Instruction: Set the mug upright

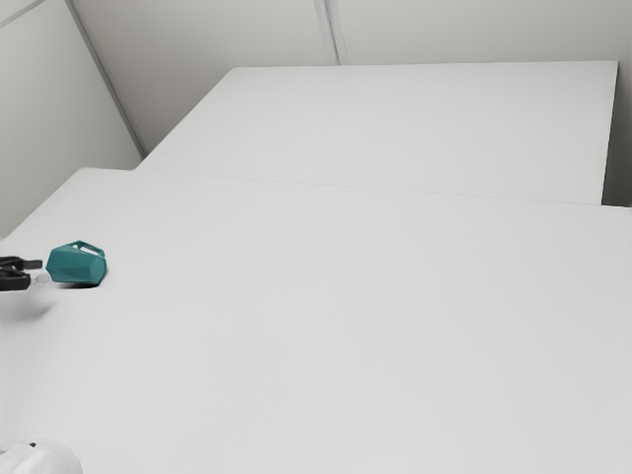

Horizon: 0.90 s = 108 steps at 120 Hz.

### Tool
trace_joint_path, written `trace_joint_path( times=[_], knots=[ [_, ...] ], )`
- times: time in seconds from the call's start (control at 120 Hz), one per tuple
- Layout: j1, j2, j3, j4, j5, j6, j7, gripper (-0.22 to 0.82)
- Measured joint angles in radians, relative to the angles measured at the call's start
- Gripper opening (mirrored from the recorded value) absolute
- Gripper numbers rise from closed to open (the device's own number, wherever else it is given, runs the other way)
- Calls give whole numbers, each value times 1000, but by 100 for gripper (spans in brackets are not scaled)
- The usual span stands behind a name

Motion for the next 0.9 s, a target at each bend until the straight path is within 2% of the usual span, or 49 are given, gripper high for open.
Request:
trace_joint_path(
  times=[0.1, 0.275, 0.475, 0.692, 0.9],
  knots=[
    [-18, 25, 0, 29, -2, 3, 23, 55],
    [-43, 29, 0, 31, -4, 19, 55, 40],
    [-76, 23, 0, 13, -4, 30, 81, 30],
    [-88, 8, 0, 8, -3, 43, 95, 0],
    [-118, -31, 2, 9, 3, 54, 97, -13]
  ],
)
